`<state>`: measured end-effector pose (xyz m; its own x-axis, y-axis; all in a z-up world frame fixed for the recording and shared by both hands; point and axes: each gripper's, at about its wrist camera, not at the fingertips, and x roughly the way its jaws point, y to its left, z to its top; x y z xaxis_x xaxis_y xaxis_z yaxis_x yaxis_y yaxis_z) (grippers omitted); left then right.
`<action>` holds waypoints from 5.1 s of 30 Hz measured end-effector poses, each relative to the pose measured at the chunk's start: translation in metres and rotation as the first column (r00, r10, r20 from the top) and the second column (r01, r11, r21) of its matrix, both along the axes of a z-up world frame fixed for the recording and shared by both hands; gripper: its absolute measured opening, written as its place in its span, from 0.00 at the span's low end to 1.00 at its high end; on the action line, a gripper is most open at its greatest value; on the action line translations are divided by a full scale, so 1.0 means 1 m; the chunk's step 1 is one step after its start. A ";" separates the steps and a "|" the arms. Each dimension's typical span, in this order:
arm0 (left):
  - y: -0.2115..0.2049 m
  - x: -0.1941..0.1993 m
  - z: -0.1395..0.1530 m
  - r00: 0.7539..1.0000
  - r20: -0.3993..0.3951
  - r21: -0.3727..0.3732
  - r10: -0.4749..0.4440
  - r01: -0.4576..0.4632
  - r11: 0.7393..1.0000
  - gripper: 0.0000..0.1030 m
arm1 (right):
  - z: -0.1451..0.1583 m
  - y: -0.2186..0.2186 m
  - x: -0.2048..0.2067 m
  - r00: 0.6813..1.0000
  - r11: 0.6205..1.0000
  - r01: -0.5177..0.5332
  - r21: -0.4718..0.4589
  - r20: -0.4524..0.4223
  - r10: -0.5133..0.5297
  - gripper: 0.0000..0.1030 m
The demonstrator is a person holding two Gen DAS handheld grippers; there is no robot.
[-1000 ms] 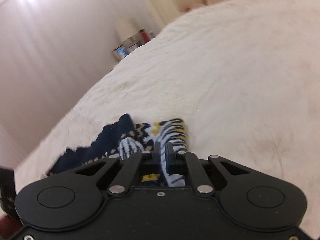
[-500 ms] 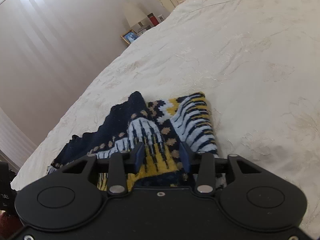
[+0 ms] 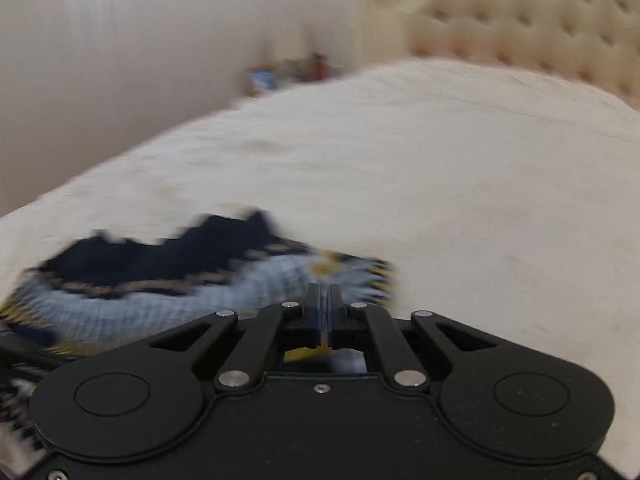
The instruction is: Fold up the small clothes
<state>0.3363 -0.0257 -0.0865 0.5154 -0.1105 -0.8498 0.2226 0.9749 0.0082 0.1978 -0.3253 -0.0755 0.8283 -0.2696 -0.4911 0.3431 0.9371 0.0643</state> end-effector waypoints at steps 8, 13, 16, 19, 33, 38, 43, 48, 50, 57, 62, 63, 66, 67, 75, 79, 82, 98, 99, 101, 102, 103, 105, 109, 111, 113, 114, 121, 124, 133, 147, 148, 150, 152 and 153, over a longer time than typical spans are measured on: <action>0.000 0.000 0.000 1.000 0.002 0.002 0.002 -0.002 1.000 0.94 | -0.001 -0.058 -0.035 0.978 0.932 0.044 0.359 0.175 -0.113 0.62; -0.001 0.001 -0.001 1.000 0.002 0.002 0.003 -0.003 1.000 0.94 | -0.020 -0.091 -0.047 0.968 0.784 -0.039 0.620 0.217 -0.123 0.89; -0.001 0.001 -0.001 1.000 0.003 0.003 0.004 -0.004 1.000 0.94 | -0.032 -0.095 -0.042 0.982 0.756 -0.055 0.652 0.170 -0.076 0.89; -0.001 0.001 -0.001 1.000 0.005 0.003 0.005 -0.005 1.000 0.94 | -0.040 -0.088 -0.035 0.990 0.756 -0.089 0.648 0.143 -0.006 0.89; -0.004 0.001 -0.001 1.000 0.006 -0.017 0.008 -0.008 1.000 0.93 | -0.037 -0.028 -0.007 0.984 0.823 -0.168 0.542 0.042 0.174 0.37; 0.019 -0.008 0.015 0.998 0.042 -0.125 0.049 -0.043 0.991 0.80 | -0.023 -0.016 -0.002 0.987 0.866 -0.155 0.476 0.028 0.161 0.33; 0.070 -0.037 0.045 0.986 0.107 -0.207 0.128 -0.104 0.973 0.81 | -0.010 -0.008 -0.005 0.988 0.893 -0.144 0.426 0.019 0.151 0.32; 0.114 -0.075 0.060 0.986 0.097 -0.211 0.135 -0.112 0.971 0.81 | 0.000 0.003 -0.004 0.989 0.920 -0.137 0.367 -0.006 0.149 0.32; 0.128 -0.087 0.060 0.985 0.102 -0.205 0.138 -0.115 0.972 0.81 | 0.005 0.007 -0.004 0.989 0.930 -0.136 0.342 -0.011 0.148 0.32; 0.160 -0.087 0.046 0.982 0.091 -0.206 0.166 -0.144 0.968 0.81 | 0.022 0.038 -0.002 0.989 0.967 -0.128 0.220 -0.045 0.141 0.32; 0.178 -0.085 0.046 0.979 0.103 -0.267 0.176 -0.143 0.953 0.81 | 0.041 0.072 -0.001 0.991 0.981 -0.122 0.150 -0.037 0.129 0.31; 0.182 -0.084 0.047 0.979 0.105 -0.276 0.176 -0.141 0.951 0.81 | 0.047 0.081 0.001 0.990 0.982 -0.131 0.137 -0.035 0.137 0.31; 0.193 -0.082 0.044 0.977 0.096 -0.302 0.189 -0.153 0.941 0.81 | 0.063 0.112 0.009 0.984 0.980 -0.173 0.103 -0.029 0.177 0.30; 0.197 -0.081 0.043 0.976 0.089 -0.312 0.198 -0.161 0.936 0.81 | 0.068 0.124 0.013 0.980 0.977 -0.192 0.090 -0.029 0.195 0.30; 0.224 -0.078 0.042 0.962 0.086 -0.343 0.260 -0.216 0.914 0.81 | 0.065 0.239 0.064 0.926 0.928 -0.369 0.045 -0.067 0.372 0.29; 0.237 -0.075 0.036 0.958 0.064 -0.363 0.279 -0.238 0.901 0.81 | 0.038 0.290 0.079 0.892 0.901 -0.433 0.035 -0.127 0.433 0.29; 0.246 -0.073 0.032 0.952 0.045 -0.382 0.302 -0.263 0.886 0.81 | 0.019 0.316 0.082 0.883 0.892 -0.448 -0.054 -0.182 0.432 0.32; 0.252 -0.075 0.037 0.953 0.046 -0.448 0.299 -0.248 0.859 0.81 | 0.037 0.284 0.020 0.872 0.870 -0.486 -0.082 0.013 0.489 0.61; 0.249 -0.076 0.038 0.956 0.047 -0.455 0.291 -0.239 0.858 0.81 | 0.036 0.285 0.012 0.867 0.862 -0.495 -0.107 0.013 0.499 0.61; 0.246 -0.077 0.040 0.959 0.047 -0.468 0.280 -0.227 0.854 0.81 | 0.034 0.287 -0.003 0.854 0.845 -0.512 -0.152 0.018 0.521 0.64; 0.244 -0.077 0.041 0.959 0.047 -0.474 0.278 -0.224 0.852 0.81 | 0.033 0.288 -0.009 0.846 0.835 -0.523 -0.170 0.018 0.534 0.66; 0.244 -0.078 0.042 0.960 0.046 -0.479 0.277 -0.222 0.849 0.81 | 0.032 0.290 -0.014 0.839 0.825 -0.533 -0.190 0.014 0.545 0.71; 0.243 -0.079 0.045 0.960 0.045 -0.492 0.275 -0.218 0.843 0.81 | 0.027 0.296 -0.023 0.824 0.800 -0.552 -0.234 -0.007 0.566 0.73; 0.240 -0.078 0.046 0.966 0.020 -0.531 0.259 -0.209 0.821 0.81 | 0.005 0.313 -0.019 0.789 0.731 -0.602 -0.321 -0.097 0.607 0.73; 0.236 -0.076 0.045 0.969 0.003 -0.538 0.247 -0.207 0.817 0.81 | -0.007 0.323 -0.013 0.763 0.696 -0.635 -0.336 -0.133 0.632 0.69; 0.230 -0.074 0.046 0.973 -0.005 -0.529 0.233 -0.200 0.825 0.81 | -0.019 0.335 -0.005 0.745 0.657 -0.655 -0.373 -0.173 0.644 0.53; 0.227 -0.072 0.048 0.975 -0.005 -0.526 0.224 -0.193 0.828 0.81 | -0.023 0.340 -0.001 0.736 0.641 -0.667 -0.379 -0.199 0.648 0.46; 0.201 -0.036 0.045 0.986 -0.065 -0.568 0.154 -0.163 0.806 0.80 | -0.030 0.340 0.004 0.732 0.645 -0.672 -0.364 -0.197 0.652 0.21; 0.188 -0.012 0.036 0.983 -0.119 -0.557 0.140 -0.183 0.810 0.80 | -0.028 0.338 0.004 0.725 0.639 -0.678 -0.364 -0.188 0.663 0.21; 0.160 0.015 0.038 0.992 -0.078 -0.450 0.096 -0.121 0.885 0.43 | -0.028 0.334 -0.001 0.721 0.647 -0.682 -0.341 -0.167 0.673 0.21; 0.187 -0.006 0.049 0.990 0.049 -0.404 0.132 -0.102 0.909 0.12 | -0.033 0.347 -0.006 0.681 0.620 -0.722 -0.307 -0.159 0.715 0.19; 0.187 -0.005 0.041 0.990 0.034 -0.394 0.139 -0.115 0.912 0.12 | -0.037 0.347 -0.004 0.676 0.621 -0.729 -0.288 -0.165 0.718 0.19; 0.188 -0.008 0.031 0.989 0.029 -0.385 0.145 -0.123 0.915 0.12 | -0.043 0.347 -0.002 0.667 0.618 -0.741 -0.262 -0.189 0.720 0.20; 0.188 -0.009 0.028 0.988 0.032 -0.383 0.153 -0.129 0.915 0.13 | -0.045 0.345 -0.002 0.661 0.614 -0.747 -0.253 -0.186 0.727 0.27; 0.188 -0.008 0.028 0.987 0.032 -0.385 0.159 -0.135 0.913 0.13 | -0.045 0.343 -0.003 0.654 0.612 -0.753 -0.240 -0.172 0.737 0.29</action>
